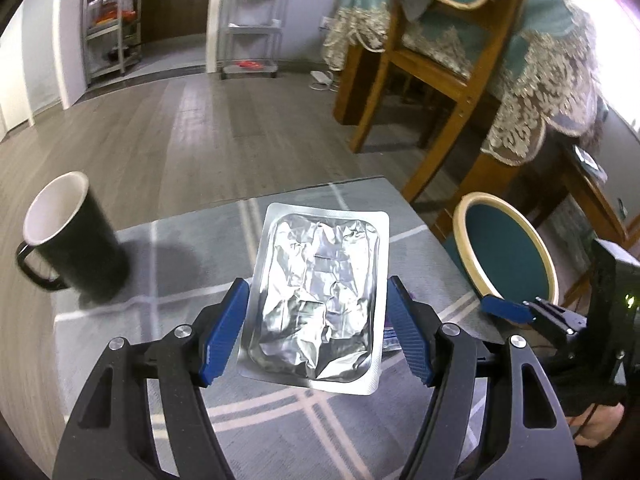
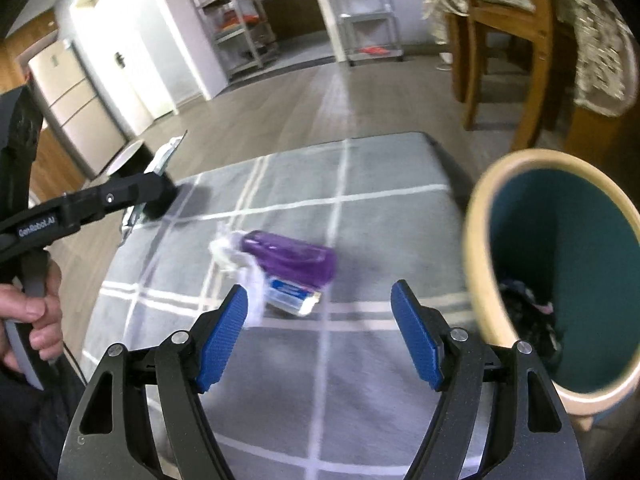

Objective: Collect trash
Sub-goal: 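Close the left tool on the foil tray while the right tool grasps the white tissue, then lift the foil tray and tissue and carry both over the trash bin, then open the right tool to drop the tissue while the left tool drops the foil tray, then move the left tool to the Coltalin medicine packet and close on it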

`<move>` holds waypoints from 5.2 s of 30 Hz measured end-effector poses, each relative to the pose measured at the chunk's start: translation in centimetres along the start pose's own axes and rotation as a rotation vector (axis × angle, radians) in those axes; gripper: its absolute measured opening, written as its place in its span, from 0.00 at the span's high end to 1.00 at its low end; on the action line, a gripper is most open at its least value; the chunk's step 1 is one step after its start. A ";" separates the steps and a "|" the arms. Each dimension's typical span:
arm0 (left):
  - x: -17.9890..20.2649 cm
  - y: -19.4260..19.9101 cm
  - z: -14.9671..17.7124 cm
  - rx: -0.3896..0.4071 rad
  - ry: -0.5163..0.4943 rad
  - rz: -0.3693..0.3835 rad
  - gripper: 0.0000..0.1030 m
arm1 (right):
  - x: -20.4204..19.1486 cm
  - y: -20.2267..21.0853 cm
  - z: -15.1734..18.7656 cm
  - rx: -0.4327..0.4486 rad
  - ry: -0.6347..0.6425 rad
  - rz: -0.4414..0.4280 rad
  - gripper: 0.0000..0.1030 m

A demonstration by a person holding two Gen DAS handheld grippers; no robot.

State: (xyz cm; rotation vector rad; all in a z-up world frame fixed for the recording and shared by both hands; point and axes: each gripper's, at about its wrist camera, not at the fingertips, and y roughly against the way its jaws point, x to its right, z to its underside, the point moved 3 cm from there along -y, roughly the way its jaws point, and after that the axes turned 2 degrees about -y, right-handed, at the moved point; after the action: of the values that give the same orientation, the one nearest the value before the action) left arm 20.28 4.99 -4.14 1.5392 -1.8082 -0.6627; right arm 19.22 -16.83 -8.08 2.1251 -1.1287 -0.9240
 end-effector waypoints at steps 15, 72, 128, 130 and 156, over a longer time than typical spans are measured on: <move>-3.7 0.5 1.5 -0.003 0.079 -0.036 0.33 | -6.8 -6.5 0.4 -0.087 0.237 0.027 0.52; 14.7 -3.0 -1.8 0.025 -0.172 0.180 0.33 | 11.7 9.7 0.5 0.210 -0.253 0.271 0.91; 21.1 -9.3 -1.3 -0.050 -0.285 0.255 0.13 | 17.6 11.9 2.6 0.252 -0.516 0.329 0.32; 19.7 -8.7 -1.2 -0.042 -0.267 0.236 0.13 | 17.1 11.4 2.4 0.242 -0.501 0.311 0.32; 3.9 -7.0 3.5 -0.143 -0.008 0.018 0.14 | 7.0 4.3 0.6 0.089 -0.163 0.138 0.29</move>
State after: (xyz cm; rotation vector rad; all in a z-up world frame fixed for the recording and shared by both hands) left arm 21.83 -0.20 -10.94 1.4264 -1.7389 -0.7737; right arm 19.59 -25.05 -7.54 2.0408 -1.4036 -1.0138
